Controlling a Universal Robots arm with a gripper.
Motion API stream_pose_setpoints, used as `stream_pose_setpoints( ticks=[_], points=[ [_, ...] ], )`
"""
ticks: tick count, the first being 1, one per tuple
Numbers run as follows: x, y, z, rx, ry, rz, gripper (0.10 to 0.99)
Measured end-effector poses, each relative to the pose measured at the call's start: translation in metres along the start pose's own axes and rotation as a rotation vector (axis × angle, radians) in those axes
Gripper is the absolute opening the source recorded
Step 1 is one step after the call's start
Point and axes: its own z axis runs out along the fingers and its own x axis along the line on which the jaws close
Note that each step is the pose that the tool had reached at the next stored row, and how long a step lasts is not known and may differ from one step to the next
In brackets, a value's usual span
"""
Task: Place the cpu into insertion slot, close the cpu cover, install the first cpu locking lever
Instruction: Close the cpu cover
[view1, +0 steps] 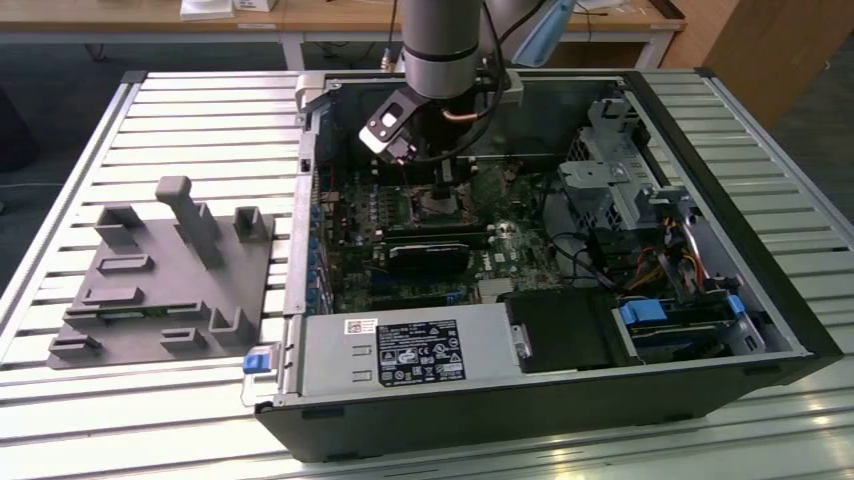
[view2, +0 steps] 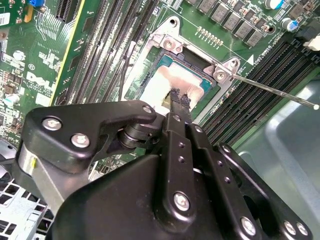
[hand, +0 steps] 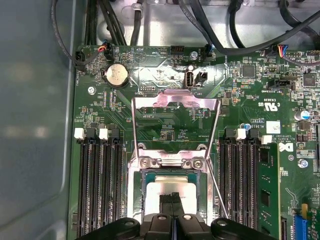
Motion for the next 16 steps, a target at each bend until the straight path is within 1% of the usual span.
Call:
stream_pose_setpoints(
  ticks=[5, 10, 14, 15, 16],
  points=[
    [0.0, 0.0001, -0.0017, 0.0, 0.0001, 0.0, 0.106],
    [0.0, 0.0005, -0.0059, 0.0, 0.0001, 0.0, 0.106],
    [0.0, 0.001, -0.0129, 0.0, 0.0002, 0.0, 0.106],
    [0.0001, 0.0015, -0.019, 0.0, 0.0002, 0.0, 0.106],
    [0.0001, 0.0017, -0.0215, 0.0, 0.0001, 0.0, 0.106]
  ],
)
